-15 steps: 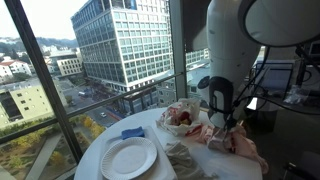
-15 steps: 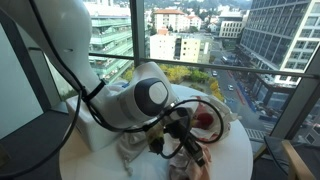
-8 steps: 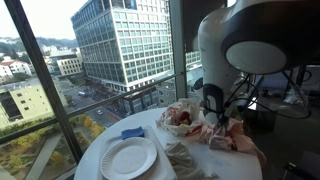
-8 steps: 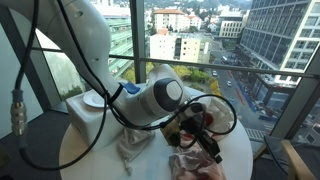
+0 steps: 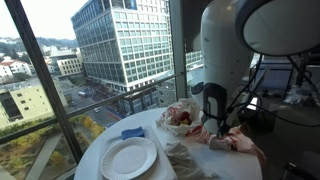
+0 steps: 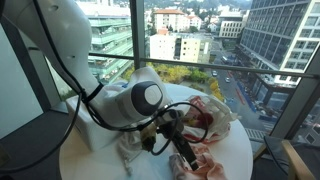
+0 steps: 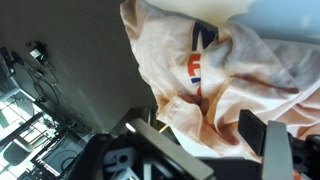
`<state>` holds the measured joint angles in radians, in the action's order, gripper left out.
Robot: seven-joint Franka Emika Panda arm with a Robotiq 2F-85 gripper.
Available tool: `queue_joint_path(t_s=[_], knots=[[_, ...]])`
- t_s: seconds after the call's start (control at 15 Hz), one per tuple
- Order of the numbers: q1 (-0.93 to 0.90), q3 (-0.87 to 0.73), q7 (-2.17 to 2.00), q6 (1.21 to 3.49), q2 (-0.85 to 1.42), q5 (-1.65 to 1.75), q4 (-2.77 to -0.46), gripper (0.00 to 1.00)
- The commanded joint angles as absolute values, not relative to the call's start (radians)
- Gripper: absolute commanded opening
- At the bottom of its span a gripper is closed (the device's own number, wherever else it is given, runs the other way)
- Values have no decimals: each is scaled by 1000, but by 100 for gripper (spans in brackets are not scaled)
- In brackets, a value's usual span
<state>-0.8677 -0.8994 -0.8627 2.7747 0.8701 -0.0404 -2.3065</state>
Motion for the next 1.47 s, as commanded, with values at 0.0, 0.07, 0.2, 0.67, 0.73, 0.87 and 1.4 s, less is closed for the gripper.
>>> queue_joint_path(t_s=[0.0, 0.07, 0.2, 0.67, 0.73, 0.87, 1.4], knots=[[-843, -792, -907, 2799, 776, -78, -2335, 100], [-833, -767, -930, 2808, 785, -78, -2320, 100], [-803, -729, -967, 2821, 818, -64, -2278, 100], [-622, -647, -962, 2855, 928, -40, -2145, 100], [-591, -634, -960, 2861, 953, -38, -2117, 100], [-533, -608, -962, 2871, 998, -38, -2060, 100], [-504, -557, -949, 2934, 939, -38, -2104, 43]])
